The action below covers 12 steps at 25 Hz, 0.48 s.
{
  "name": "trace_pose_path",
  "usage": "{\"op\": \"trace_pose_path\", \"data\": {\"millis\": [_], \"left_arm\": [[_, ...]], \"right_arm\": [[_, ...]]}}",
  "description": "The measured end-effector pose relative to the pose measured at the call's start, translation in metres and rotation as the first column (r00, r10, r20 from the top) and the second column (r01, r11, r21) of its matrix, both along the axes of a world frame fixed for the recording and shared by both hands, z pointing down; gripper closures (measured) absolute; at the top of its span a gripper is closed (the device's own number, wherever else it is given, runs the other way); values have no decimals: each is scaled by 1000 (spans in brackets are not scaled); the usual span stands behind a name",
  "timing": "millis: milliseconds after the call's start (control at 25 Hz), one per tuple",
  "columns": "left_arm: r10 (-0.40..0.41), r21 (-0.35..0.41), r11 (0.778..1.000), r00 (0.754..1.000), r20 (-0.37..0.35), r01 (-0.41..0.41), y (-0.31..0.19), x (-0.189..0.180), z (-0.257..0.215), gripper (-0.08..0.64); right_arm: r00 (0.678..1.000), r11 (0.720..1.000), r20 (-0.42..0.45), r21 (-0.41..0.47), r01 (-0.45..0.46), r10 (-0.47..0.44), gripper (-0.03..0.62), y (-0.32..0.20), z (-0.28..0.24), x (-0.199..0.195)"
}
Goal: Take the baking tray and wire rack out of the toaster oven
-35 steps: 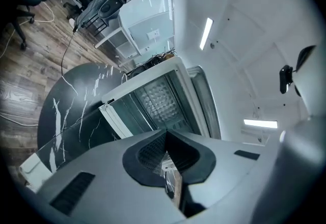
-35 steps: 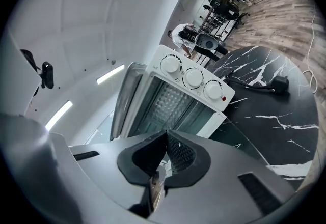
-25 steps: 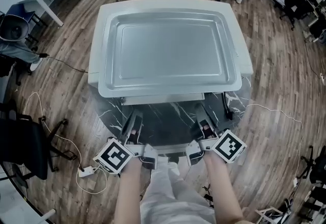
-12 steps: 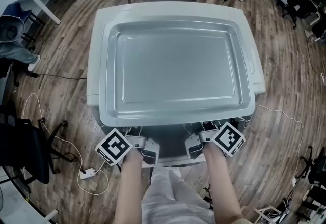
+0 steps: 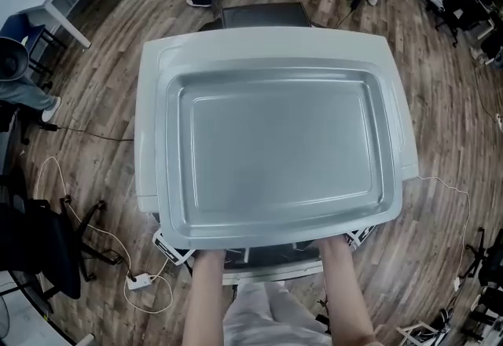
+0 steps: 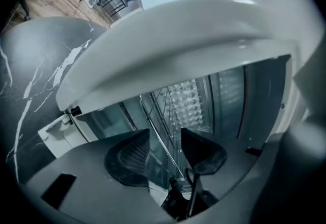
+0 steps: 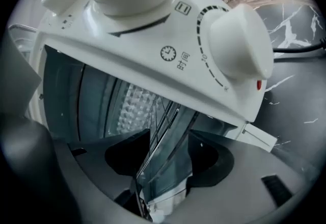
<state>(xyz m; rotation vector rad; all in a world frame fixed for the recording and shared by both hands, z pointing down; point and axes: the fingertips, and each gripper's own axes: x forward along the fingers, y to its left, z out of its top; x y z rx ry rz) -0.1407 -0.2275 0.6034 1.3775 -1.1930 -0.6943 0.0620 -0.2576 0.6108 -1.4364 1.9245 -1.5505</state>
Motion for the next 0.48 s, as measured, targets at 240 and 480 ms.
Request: {"op": "trace_pose_path", "data": {"millis": [240,480], "left_arm": [[-7,-20,1000,1000,12,7,-4,-2,4,383],[-11,-32,999,999,37,12,-1,0,4,510]], "right_arm": [[1000,1000,-11,4,19,-19,385,2,-1,-2],[999,999,-23,6,36,-36,504,3,-2,-3]]}}
